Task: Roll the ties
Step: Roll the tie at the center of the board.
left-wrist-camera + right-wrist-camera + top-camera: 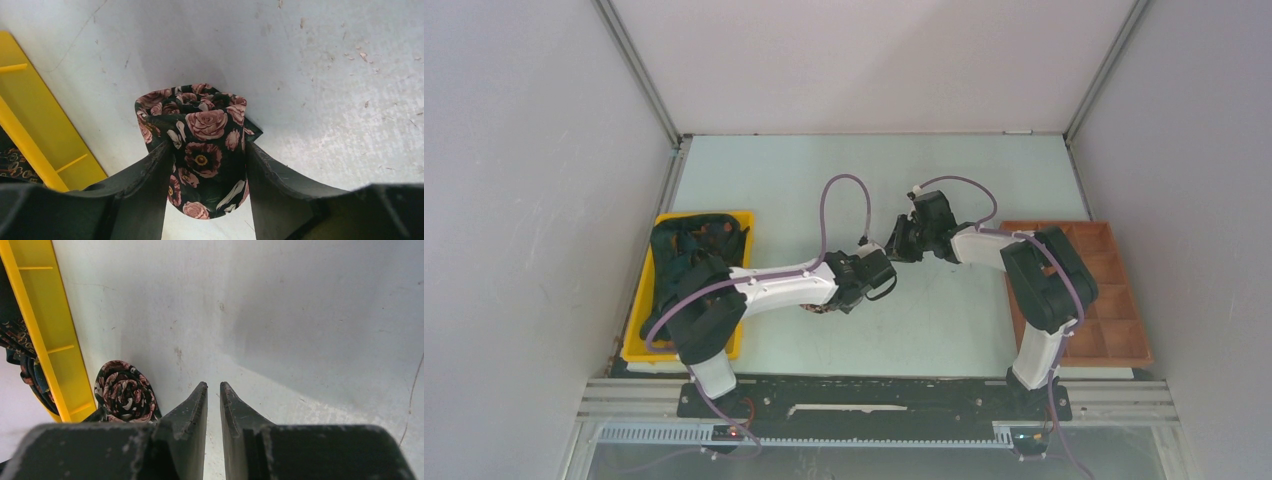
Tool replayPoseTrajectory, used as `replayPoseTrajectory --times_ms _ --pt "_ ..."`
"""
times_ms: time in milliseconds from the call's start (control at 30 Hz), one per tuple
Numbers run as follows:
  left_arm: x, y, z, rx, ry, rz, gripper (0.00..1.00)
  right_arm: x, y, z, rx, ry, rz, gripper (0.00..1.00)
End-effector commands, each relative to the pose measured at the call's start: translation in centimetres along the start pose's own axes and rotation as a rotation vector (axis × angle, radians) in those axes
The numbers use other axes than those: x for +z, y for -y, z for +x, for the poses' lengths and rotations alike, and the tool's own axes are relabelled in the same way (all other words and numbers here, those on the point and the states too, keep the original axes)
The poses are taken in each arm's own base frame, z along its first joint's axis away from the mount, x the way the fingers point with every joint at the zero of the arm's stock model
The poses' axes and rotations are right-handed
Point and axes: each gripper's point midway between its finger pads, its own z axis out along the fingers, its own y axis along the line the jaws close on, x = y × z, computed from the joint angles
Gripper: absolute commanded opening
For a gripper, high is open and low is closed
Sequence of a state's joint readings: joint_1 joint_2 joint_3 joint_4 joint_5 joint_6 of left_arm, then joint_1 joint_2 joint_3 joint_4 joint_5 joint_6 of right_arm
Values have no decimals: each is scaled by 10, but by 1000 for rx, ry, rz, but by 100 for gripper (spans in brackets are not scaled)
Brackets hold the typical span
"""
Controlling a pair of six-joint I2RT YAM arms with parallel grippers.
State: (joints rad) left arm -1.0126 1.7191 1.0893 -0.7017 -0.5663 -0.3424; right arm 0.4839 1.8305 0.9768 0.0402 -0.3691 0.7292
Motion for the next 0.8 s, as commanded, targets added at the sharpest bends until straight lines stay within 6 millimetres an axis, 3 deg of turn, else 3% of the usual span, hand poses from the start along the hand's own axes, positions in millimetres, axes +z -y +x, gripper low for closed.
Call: replayPoseTrajectory --times_ms 0,300,500,767 --pt "-3 17 -3 -43 -10 58 58 -16 -11 -13 -30 56 -6 18" --pt "-19 12 -16 -84 47 85 70 -24 -18 -15 -53 78 -2 18" --pt "-27 7 -23 -110 86 97 77 -26 -20 -6 -61 56 13 19" --pt "-38 2 -28 -158 124 137 80 -31 -28 -1 -82 54 8 19"
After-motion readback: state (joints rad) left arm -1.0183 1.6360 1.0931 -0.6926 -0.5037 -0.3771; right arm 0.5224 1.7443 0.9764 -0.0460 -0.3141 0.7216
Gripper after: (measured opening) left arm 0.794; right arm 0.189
